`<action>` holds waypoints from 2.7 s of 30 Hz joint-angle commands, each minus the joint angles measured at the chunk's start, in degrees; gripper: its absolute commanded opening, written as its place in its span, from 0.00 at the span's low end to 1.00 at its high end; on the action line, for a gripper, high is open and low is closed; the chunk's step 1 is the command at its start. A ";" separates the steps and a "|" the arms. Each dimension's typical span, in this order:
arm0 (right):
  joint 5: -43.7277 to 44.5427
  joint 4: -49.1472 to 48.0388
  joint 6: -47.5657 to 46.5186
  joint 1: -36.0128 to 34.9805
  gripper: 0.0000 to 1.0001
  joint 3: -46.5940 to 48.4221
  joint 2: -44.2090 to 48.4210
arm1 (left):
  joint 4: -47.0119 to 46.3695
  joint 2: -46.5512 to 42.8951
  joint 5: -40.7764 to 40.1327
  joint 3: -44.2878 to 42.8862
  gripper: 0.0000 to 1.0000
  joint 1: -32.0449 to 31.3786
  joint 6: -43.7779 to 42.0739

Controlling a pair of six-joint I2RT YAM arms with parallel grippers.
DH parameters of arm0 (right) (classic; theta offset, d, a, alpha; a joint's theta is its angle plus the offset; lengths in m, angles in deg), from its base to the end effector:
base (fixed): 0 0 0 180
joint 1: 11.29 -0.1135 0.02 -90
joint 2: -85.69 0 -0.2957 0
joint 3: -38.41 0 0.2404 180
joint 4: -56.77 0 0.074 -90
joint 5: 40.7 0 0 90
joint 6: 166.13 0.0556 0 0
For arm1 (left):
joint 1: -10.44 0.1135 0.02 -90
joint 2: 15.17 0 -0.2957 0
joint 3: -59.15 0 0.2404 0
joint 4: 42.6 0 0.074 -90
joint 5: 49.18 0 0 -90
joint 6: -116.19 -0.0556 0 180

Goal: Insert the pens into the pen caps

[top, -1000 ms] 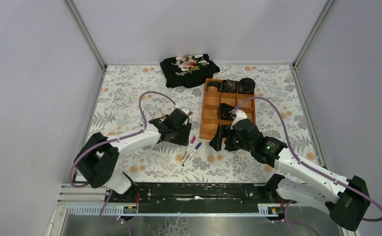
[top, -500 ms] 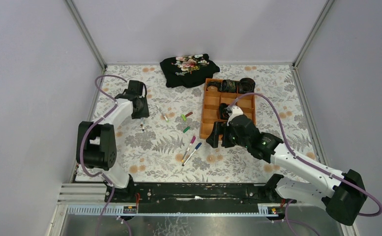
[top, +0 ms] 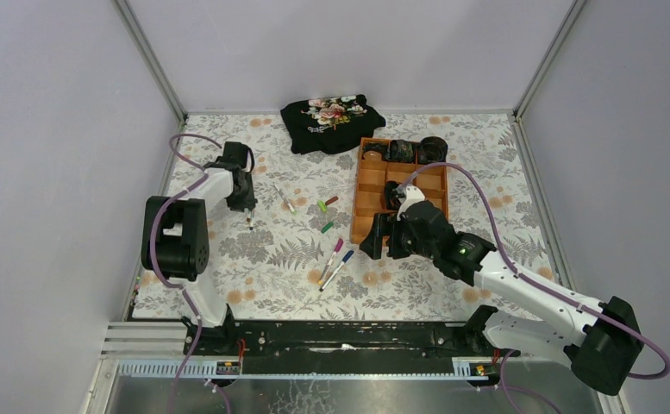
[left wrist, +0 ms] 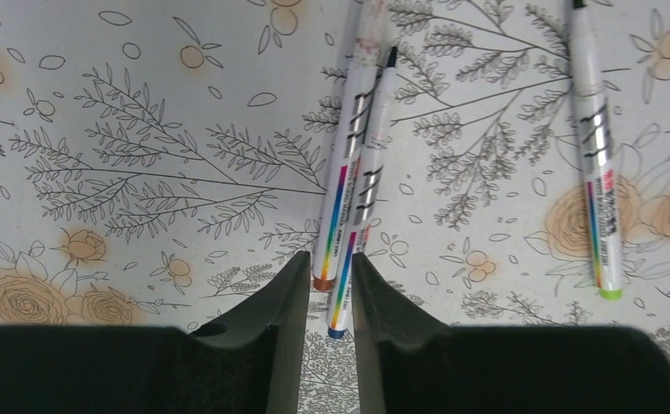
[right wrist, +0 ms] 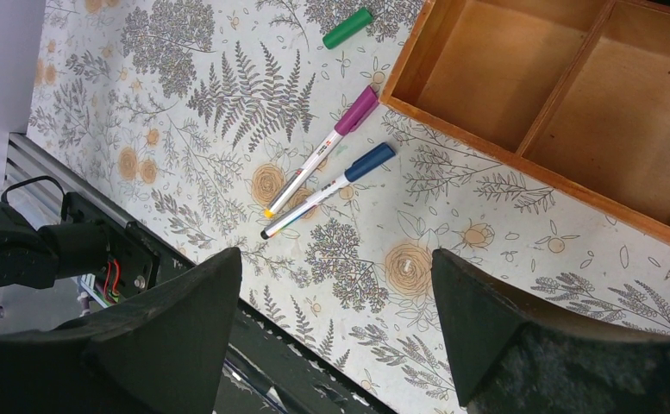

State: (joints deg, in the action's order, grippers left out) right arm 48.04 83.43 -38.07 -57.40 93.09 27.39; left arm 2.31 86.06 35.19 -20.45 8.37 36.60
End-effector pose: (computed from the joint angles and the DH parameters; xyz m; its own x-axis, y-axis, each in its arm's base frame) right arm 0.1492 0.1568 0.2846 -0.7275 0.1327 -0.6731 -0.3622 0.7590 0.5411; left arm 0.3525 -0.0073 0.1963 -0.9011 -0.1474 -0.4078 -0.1687 0.9855 0.0166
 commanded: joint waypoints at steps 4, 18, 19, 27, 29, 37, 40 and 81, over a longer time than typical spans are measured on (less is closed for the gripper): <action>-1.86 -3.43 -0.63 0.14 0.86 1.60 -1.25 | -2.68 1.48 -0.85 -1.98 0.20 1.02 -1.21; -2.70 -3.44 -0.41 0.14 0.86 1.96 -2.41 | -3.56 5.22 -1.41 -2.15 0.15 1.27 -2.10; -2.72 -3.50 -0.36 0.14 0.86 1.96 -2.43 | -3.56 5.54 -1.54 -2.05 0.17 1.31 -2.27; -2.81 -4.10 0.77 0.15 0.86 1.70 -2.19 | -3.05 5.63 0.74 -1.86 0.00 1.25 -2.47; -2.64 -4.62 1.29 0.15 0.86 1.69 -2.01 | -4.31 1.83 3.21 -0.23 0.00 1.15 -2.38; -4.44 -10.57 4.51 1.14 0.90 4.62 -3.84 | -11.39 -20.77 22.87 9.41 0.00 -7.11 -2.15; -8.88 -14.98 6.53 2.65 0.92 6.32 -5.87 | -14.19 -28.66 32.24 14.44 0.00 -13.28 -1.66; -25.81 -32.64 8.17 3.57 0.00 13.36 -19.42 | -18.85 -41.78 48.56 23.98 0.49 -24.78 1.10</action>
State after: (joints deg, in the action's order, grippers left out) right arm 25.59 56.68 -30.22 -53.97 106.34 7.08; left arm -15.31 43.20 84.39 4.66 -15.93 38.31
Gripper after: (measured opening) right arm 0.063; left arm 0.550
